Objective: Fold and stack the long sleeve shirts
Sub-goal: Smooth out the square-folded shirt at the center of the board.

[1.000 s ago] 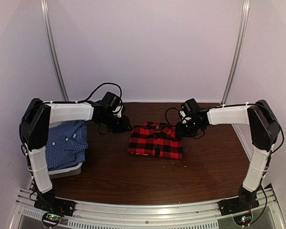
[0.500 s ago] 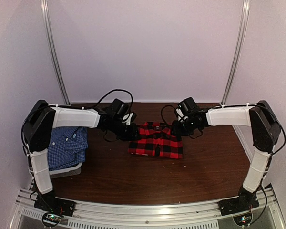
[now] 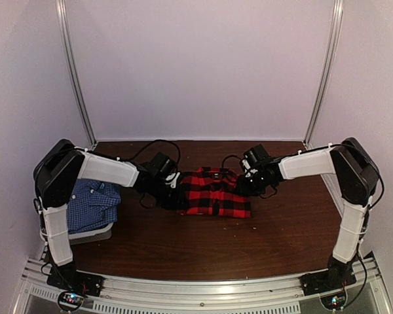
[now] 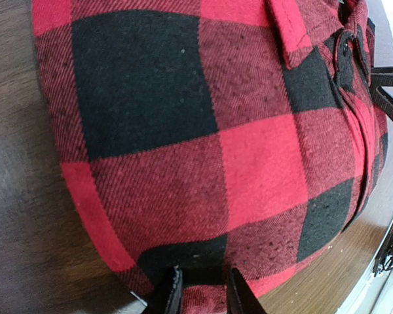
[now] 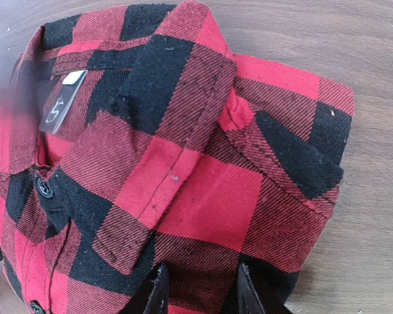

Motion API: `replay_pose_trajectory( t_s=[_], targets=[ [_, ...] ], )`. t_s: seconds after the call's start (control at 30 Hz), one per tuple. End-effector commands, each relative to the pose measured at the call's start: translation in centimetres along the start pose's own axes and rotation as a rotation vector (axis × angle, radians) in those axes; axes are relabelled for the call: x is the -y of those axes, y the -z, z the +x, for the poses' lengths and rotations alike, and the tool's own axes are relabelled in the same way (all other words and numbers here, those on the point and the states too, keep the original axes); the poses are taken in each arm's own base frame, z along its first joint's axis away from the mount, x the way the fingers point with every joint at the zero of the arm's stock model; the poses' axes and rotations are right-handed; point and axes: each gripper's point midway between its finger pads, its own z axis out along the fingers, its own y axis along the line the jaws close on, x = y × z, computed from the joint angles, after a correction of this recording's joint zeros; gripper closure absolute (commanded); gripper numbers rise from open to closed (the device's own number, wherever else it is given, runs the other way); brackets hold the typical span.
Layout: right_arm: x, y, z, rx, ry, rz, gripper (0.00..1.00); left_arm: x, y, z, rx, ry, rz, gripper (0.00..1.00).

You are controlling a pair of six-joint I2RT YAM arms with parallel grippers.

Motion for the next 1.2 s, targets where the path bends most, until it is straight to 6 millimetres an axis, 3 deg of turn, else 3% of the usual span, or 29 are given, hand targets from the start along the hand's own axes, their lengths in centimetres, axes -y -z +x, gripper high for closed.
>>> replay_pose_trajectory(
  t_s=[0.0, 0.17, 0.3, 0.5, 0.73, 0.83, 1.03, 1.17],
  targets=[
    [0.5, 1.8, 0.0, 0.014, -0.002, 0.041, 0.62, 0.4, 0.3, 0.1, 0.008, -0.008, 0.009, 0.75],
    [-0.6, 4.4, 0.2, 0.051, 0.054, 0.096, 0.62, 1.0, 0.5, -0.1, 0.013, -0.014, 0.022, 0.75],
    [-2.2, 5.0, 1.4, 0.059, 0.103, 0.107, 0.61, 1.7, 0.7, -0.2, 0.018, -0.024, 0.031, 0.75],
    [-3.8, 3.4, 4.4, 0.009, 0.123, 0.083, 0.6, 2.0, 0.7, -0.1, 0.019, -0.023, 0.034, 0.75],
    [-2.8, 2.2, 8.3, -0.055, 0.105, 0.079, 0.6, 2.2, 1.4, -0.1, 0.037, -0.022, 0.033, 0.76],
    [-2.8, 3.3, 7.6, -0.023, 0.1, 0.079, 0.58, 2.5, 2.0, -0.4, 0.053, -0.03, 0.035, 0.76],
    [-2.2, 6.1, 3.6, 0.105, 0.062, 0.093, 0.45, 3.9, 4.2, -2.0, 0.117, -0.061, 0.043, 0.74],
    [-0.6, 7.0, 1.4, 0.161, 0.028, 0.128, 0.41, 4.8, 6.2, -3.4, 0.174, -0.088, 0.026, 0.66]
  ],
)
